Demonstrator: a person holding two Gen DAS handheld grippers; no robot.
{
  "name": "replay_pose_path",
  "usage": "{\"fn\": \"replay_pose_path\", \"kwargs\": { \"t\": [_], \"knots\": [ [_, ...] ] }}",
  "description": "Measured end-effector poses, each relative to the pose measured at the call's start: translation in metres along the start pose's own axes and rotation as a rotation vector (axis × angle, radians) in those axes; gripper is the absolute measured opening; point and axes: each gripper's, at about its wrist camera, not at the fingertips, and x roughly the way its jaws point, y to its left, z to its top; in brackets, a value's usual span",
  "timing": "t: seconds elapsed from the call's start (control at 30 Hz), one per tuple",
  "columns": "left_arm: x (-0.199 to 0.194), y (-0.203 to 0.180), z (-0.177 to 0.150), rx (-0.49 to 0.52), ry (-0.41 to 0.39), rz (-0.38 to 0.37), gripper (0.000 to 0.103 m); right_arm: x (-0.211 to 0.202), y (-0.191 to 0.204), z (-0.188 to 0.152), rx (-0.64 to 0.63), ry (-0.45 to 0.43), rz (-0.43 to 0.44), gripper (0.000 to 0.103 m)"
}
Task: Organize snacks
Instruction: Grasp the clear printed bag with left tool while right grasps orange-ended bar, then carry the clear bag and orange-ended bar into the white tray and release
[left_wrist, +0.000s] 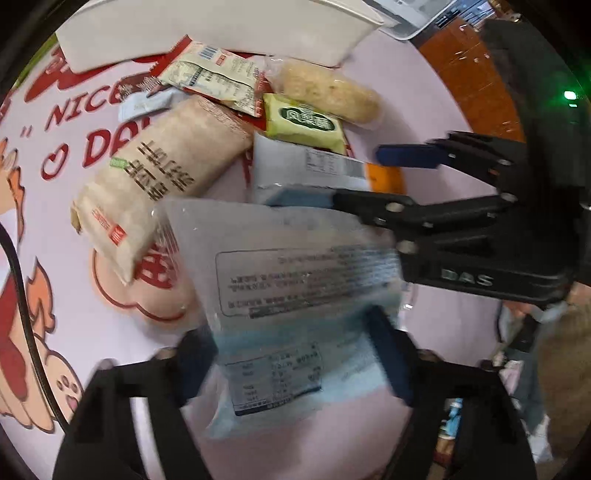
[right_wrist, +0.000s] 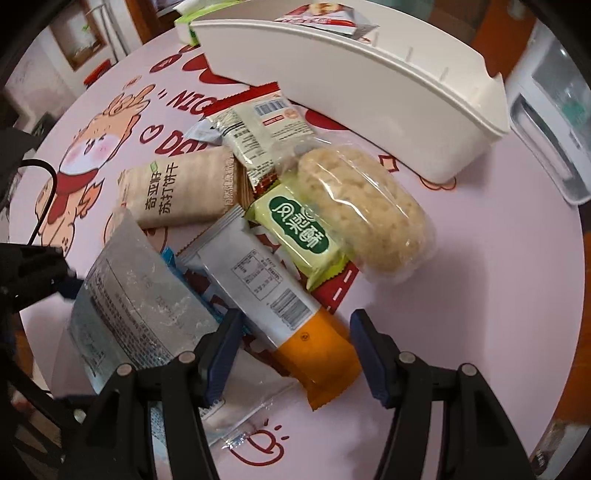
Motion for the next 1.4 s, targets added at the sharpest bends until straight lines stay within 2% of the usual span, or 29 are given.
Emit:
{"fn": "replay_pose_path", "kwargs": {
  "t": [0.03, 0.1, 0.17, 0.3, 0.53, 0.67, 0.83, 1.07, 1.3, 1.4],
  "knots": [
    [-0.003, 0.0, -0.002, 0.005, -0.006, -0.014, 0.056, 0.001, 0.001, 0.002, -0.002, 0.003, 0.001, 0.061],
    [-0.012, 0.003, -0.006, 0.011, -0.019, -0.036, 0.039, 0.002, 0.002, 0.004, -0.015, 0.01, 0.003, 0.061],
    [-0.021, 0.005, -0.009, 0.005, -0.032, -0.066, 0.031, 0.005, 0.004, 0.007, -0.027, 0.02, 0.01, 0.061],
    [-0.034, 0.0, -0.019, 0.042, -0.047, -0.033, 0.026, 0.017, 0.009, 0.012, -0.037, 0.059, 0.026, 0.064],
    [-0.062, 0.0, -0.036, 0.067, -0.091, 0.007, 0.021, 0.012, 0.02, 0.006, -0.032, 0.062, 0.042, 0.039],
    [-0.088, 0.004, -0.042, 0.074, -0.121, 0.021, 0.02, -0.001, 0.023, -0.004, -0.01, 0.04, 0.03, 0.037],
    [-0.126, 0.004, -0.048, 0.076, -0.184, 0.045, 0.02, -0.035, 0.018, -0.016, 0.059, -0.042, 0.036, 0.035],
    [-0.168, -0.005, -0.035, 0.073, -0.296, 0.088, 0.02, -0.087, 0.005, -0.013, 0.137, -0.152, 0.032, 0.034],
    [-0.244, -0.006, 0.011, 0.05, -0.452, 0.194, 0.02, -0.159, -0.012, 0.009, 0.231, -0.314, -0.001, 0.034],
    [-0.277, -0.006, 0.042, 0.058, -0.521, 0.238, 0.02, -0.19, -0.023, 0.025, 0.285, -0.381, -0.026, 0.034]
  ]
}}
